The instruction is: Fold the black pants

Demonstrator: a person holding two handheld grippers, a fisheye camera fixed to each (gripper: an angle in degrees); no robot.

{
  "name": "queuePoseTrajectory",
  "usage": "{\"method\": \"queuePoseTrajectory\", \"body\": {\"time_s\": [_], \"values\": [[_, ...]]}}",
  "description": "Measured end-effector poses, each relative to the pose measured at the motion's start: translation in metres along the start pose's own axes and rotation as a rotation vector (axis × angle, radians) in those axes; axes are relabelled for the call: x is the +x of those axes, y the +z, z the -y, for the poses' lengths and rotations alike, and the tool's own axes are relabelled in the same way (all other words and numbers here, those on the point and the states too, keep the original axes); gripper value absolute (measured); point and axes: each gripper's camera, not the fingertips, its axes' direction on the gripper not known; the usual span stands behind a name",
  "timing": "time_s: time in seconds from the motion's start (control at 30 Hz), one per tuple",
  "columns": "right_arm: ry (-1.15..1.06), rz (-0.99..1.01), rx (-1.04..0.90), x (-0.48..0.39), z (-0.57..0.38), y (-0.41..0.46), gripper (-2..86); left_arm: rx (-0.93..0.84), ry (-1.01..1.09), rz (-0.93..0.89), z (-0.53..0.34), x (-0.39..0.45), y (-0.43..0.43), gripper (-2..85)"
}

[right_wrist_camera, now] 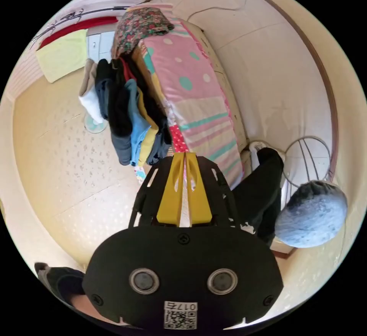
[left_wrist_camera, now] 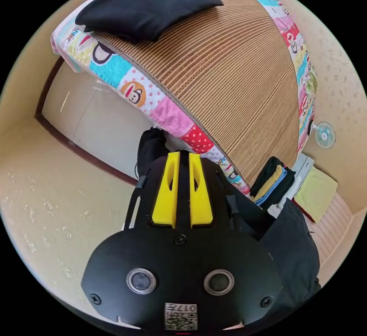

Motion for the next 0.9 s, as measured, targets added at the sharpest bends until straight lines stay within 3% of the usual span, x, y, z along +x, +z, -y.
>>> {"method": "queuePoseTrajectory", "body": {"time_s": [0.17,0.4,0.47,0.57,0.63,0.8,0.9], "values": [[-0.189,0.157,-0.082,-0.064,-0.016,0.047,0.3,0.106,0.019,-0.063,0.029,-0.026,-0.02,6.3],[-0.476,0.259,-0.262,-0.162,-0.082,0.087,0.2,0.16,-0.043,0.01,0.083,-0.08,-0.054,6.6],[-0.498,0.267,-0.273,-0.167,-0.104,0.084,0.2,0.192,-0.149,-0.13,0.111,-0.117,-0.068,6.7],[-0.426,0.401,-0.177,-0.152,-0.132,0.06,0.2,0.326,-0.255,-0.299,0.135,-0.156,-0.092,6.9],[-0.306,0.617,0.005,-0.121,-0.151,0.034,0.2,0.358,-0.27,-0.299,0.154,-0.171,-0.104,7.5],[-0.08,0.739,0.294,-0.09,-0.198,-0.001,0.3,0.299,-0.117,-0.135,0.22,-0.184,-0.129,10.4],[-0.122,0.723,0.278,-0.115,-0.215,-0.009,0.3,0.263,0.03,0.019,0.254,-0.18,-0.129,11.0]]}}
